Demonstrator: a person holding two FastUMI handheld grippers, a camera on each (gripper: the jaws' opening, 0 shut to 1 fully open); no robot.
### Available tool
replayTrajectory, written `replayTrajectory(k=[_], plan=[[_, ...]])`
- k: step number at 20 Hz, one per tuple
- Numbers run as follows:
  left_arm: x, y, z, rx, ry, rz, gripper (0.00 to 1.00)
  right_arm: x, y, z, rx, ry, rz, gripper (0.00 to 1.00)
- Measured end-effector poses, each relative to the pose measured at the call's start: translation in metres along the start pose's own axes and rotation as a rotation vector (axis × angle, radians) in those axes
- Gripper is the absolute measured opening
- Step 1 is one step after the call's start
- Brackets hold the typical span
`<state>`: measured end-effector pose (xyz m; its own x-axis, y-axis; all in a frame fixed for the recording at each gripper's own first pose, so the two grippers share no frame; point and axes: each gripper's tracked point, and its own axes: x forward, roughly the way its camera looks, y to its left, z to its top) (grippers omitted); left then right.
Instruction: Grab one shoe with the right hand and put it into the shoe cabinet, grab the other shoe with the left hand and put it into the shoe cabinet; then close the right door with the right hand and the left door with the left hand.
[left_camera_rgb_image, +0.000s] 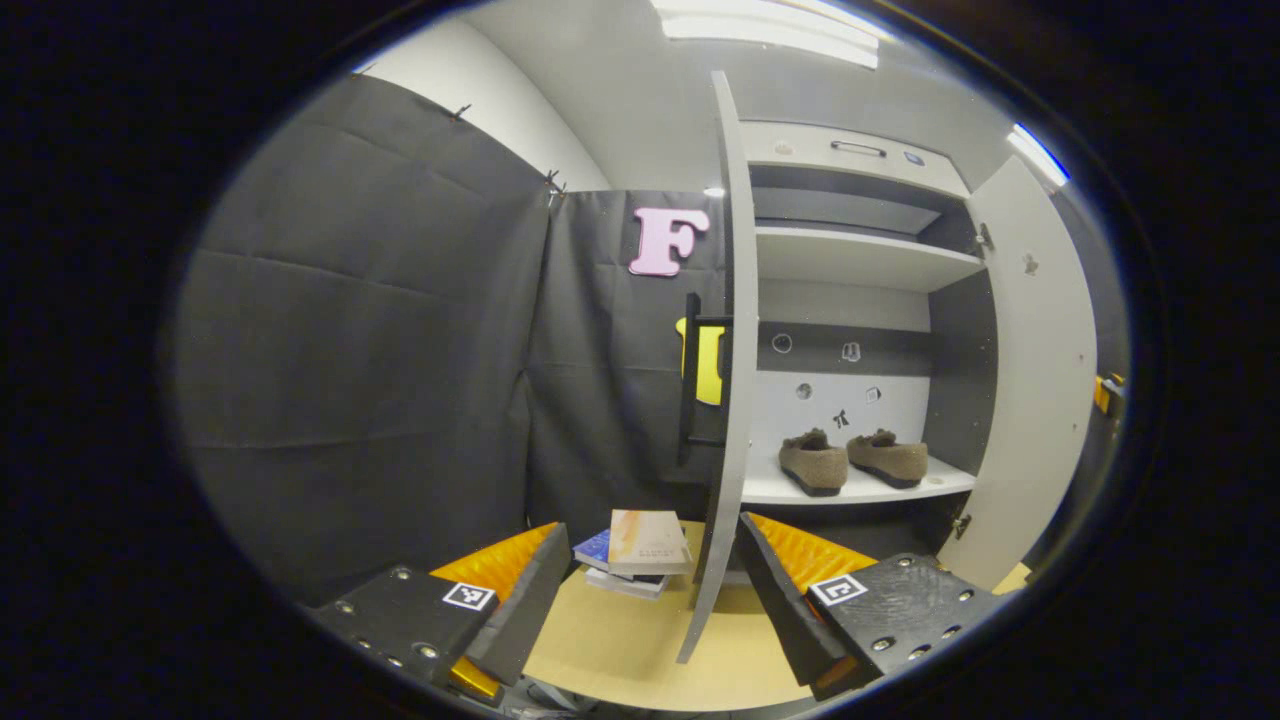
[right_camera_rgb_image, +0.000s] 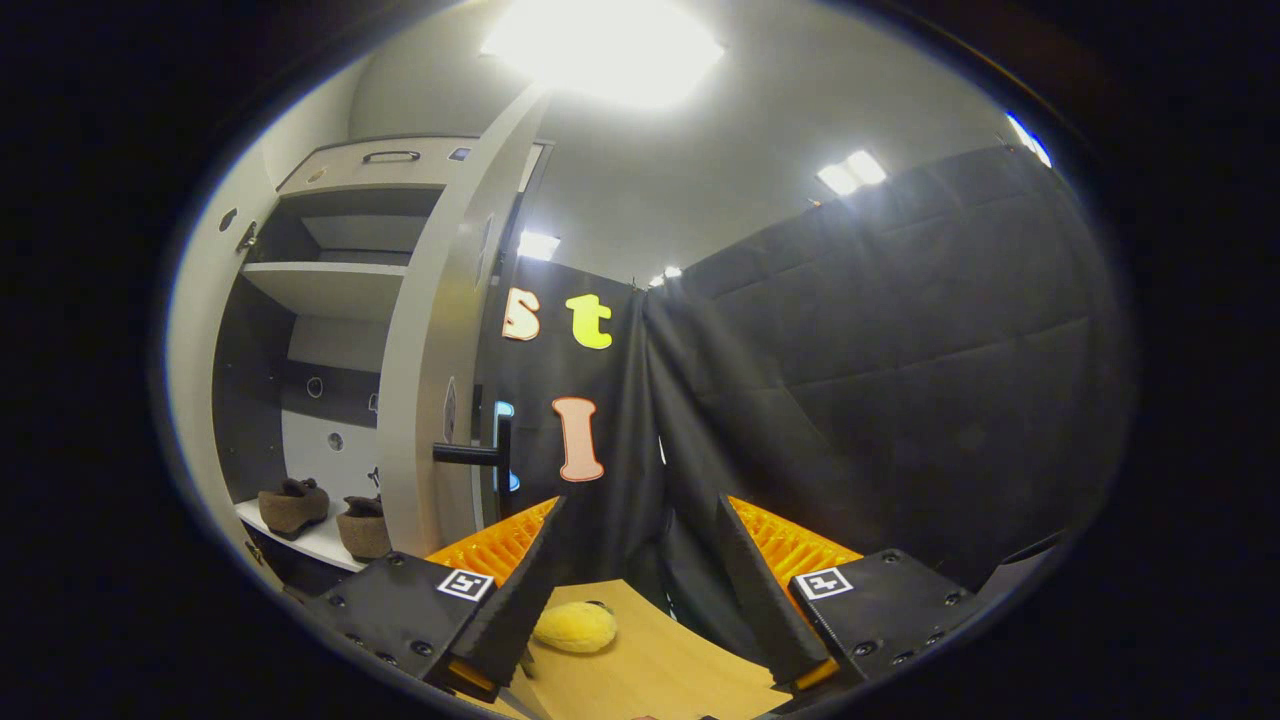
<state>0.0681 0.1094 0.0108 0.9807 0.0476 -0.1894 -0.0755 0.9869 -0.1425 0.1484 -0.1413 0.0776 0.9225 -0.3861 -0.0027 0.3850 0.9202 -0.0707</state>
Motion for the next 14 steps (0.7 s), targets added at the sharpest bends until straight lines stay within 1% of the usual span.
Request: replayTrajectory(k=[2, 3, 4, 5, 6, 10, 11, 12, 13, 14], plan=[[0.0, -0.001, 0.0, 0.007, -0.001, -0.002, 0.98, -0.002, 0.005, 0.001, 0.015, 0.003, 0.013, 0.93], [-0.001, -0.002, 0.0, 0.006, -0.001, -0.003, 0.98, -0.003, 0.008, 0.001, 0.021, 0.003, 0.024, 0.91], [-0.001, -0.002, 0.0, 0.002, 0.0, -0.005, 1.0, -0.006, 0.011, 0.001, 0.025, -0.001, 0.036, 0.91], [-0.001, -0.002, 0.0, -0.004, 0.001, -0.009, 1.0, -0.009, 0.018, 0.001, 0.025, -0.001, 0.049, 0.91], [-0.001, -0.002, 0.0, -0.007, 0.001, -0.014, 0.97, -0.011, 0.024, 0.001, 0.025, -0.003, 0.063, 0.91], [0.0, -0.004, 0.001, -0.002, -0.004, -0.027, 0.98, -0.019, 0.044, 0.003, 0.027, -0.01, 0.13, 0.91], [0.0, -0.004, 0.001, -0.003, -0.004, -0.028, 1.0, -0.02, 0.049, 0.004, 0.03, -0.008, 0.142, 0.91], [0.001, -0.004, 0.0, -0.006, -0.003, -0.028, 1.0, -0.021, 0.052, 0.004, 0.032, -0.009, 0.152, 0.94], [0.002, -0.004, -0.001, -0.01, -0.001, -0.028, 1.0, -0.022, 0.056, 0.005, 0.031, -0.009, 0.163, 0.91], [0.002, -0.004, -0.002, -0.012, 0.001, -0.029, 1.0, -0.022, 0.06, 0.005, 0.029, -0.008, 0.175, 0.94]])
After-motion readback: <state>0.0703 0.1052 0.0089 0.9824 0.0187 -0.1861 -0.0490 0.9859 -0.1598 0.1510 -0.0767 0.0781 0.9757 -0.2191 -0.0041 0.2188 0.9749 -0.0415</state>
